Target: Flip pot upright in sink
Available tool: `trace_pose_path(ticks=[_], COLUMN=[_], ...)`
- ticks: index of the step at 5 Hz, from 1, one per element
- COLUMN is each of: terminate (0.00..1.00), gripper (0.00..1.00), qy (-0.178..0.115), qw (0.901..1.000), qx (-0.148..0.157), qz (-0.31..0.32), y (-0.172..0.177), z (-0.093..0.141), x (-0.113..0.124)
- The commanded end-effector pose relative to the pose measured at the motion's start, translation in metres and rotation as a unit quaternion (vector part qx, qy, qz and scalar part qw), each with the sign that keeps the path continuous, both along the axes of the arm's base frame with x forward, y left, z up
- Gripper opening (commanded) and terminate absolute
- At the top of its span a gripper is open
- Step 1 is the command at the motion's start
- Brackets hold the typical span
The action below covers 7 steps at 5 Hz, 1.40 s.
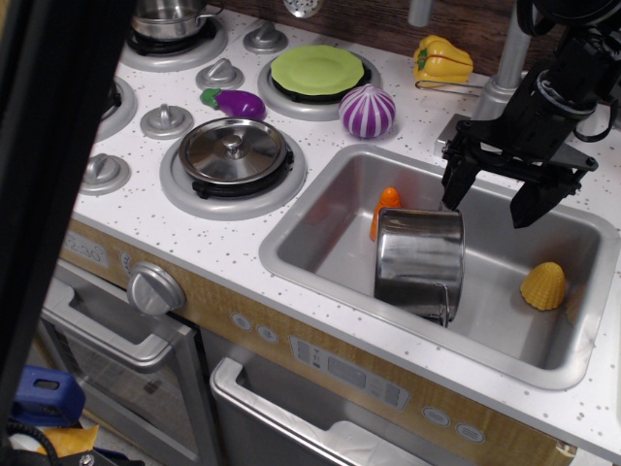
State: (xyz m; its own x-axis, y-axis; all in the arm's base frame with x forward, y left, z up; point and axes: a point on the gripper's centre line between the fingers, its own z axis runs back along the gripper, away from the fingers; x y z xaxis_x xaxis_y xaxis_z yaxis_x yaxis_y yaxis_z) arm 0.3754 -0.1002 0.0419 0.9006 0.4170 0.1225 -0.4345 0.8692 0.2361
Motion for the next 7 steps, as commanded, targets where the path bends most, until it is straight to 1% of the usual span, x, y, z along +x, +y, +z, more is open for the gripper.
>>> trace_pose_path(ticks=[1,2,4,5,6,7], terminate=[0.00,0.00,0.00,0.00,0.00,0.00], gripper=[1.00,1.00,1.00,1.00,1.00,1.00], qy=[0.000,0.036,0.078,0.090,0.117,0.123], qw=[1.0000,0.9990,0.9947,0.9879,0.9771,0.9735], qx=[0.000,0.024,0.066,0.123,0.168,0.176], qz=[0.000,0.009,-0.010,-0.026,-0.058,-0.080], y=[0.000,-0.003,0.000,0.004,0.013,0.022], z=[0.000,-0.006,-0.005,-0.009,-0.007,-0.008], x=[0.000,0.000,0.004,-0.002,-0.006,-0.010])
